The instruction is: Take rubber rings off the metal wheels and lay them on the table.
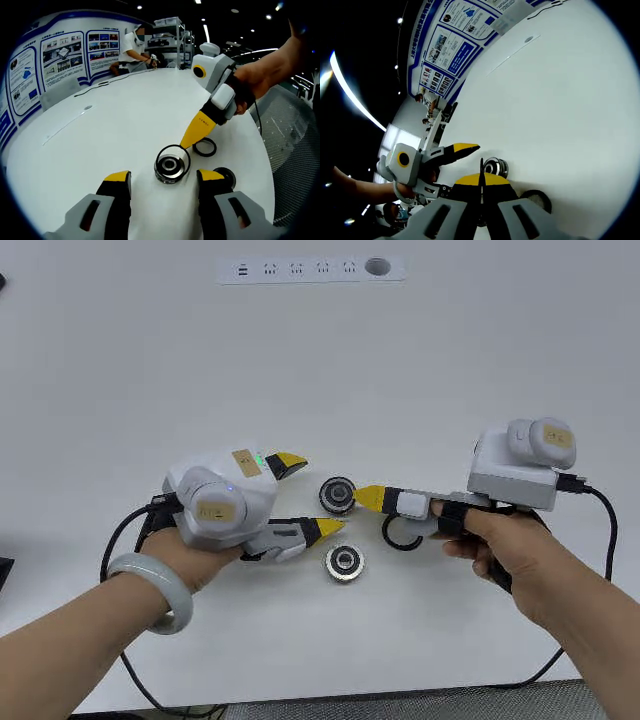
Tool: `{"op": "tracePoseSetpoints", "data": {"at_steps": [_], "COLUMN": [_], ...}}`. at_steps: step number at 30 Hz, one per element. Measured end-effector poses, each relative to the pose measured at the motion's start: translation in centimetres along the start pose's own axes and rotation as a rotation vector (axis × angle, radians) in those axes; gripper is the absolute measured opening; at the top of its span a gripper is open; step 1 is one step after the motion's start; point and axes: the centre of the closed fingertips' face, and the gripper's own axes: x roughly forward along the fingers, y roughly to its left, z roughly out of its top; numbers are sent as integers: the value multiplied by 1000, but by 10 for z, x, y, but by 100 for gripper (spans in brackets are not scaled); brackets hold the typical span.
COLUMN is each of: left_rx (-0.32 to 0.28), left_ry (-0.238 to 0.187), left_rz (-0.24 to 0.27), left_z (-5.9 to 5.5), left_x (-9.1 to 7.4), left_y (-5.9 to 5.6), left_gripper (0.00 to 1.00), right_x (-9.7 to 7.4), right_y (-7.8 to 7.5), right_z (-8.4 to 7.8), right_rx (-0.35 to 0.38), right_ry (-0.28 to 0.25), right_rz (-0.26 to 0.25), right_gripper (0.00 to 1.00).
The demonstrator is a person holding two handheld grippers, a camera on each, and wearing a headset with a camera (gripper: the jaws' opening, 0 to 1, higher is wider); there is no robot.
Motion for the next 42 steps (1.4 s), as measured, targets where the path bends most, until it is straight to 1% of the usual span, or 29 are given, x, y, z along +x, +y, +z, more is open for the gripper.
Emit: {"op": "tracePoseSetpoints", "data": {"at_steps": [4,10,19,25,32,36,42], "left_rx": [-4,-14,-21,-22,-25,-27,-32], "left_ry": [-2,-6,2,4,9,11,8], "left_rz": [4,9,17,19,24,29,30], "left_z": [-1,-2,-5,-7,-9,-9,-8], "left_x": [-2,-6,-9,-12,-13,-14,-15], "left_y": [2,4,4,3,3,4,5], "left_gripper": [54,54,54,53,53,51,51], "right_x": [-5,-15,-29,-39,-50,-53,-57], "right_y": [2,-1,-6,-12,-22,-26,-37], "right_z": [1,0,-8,-15,-19,-21,-24], "right_rx": [4,18,48,67,89,100,118], "right_ry": [-12,-29,-47,-54,-68,-71,-73], "right_rz": [3,-3,-18,-34,-59,-68,-94], "right_gripper": [2,2,2,2,2,2,2]}}
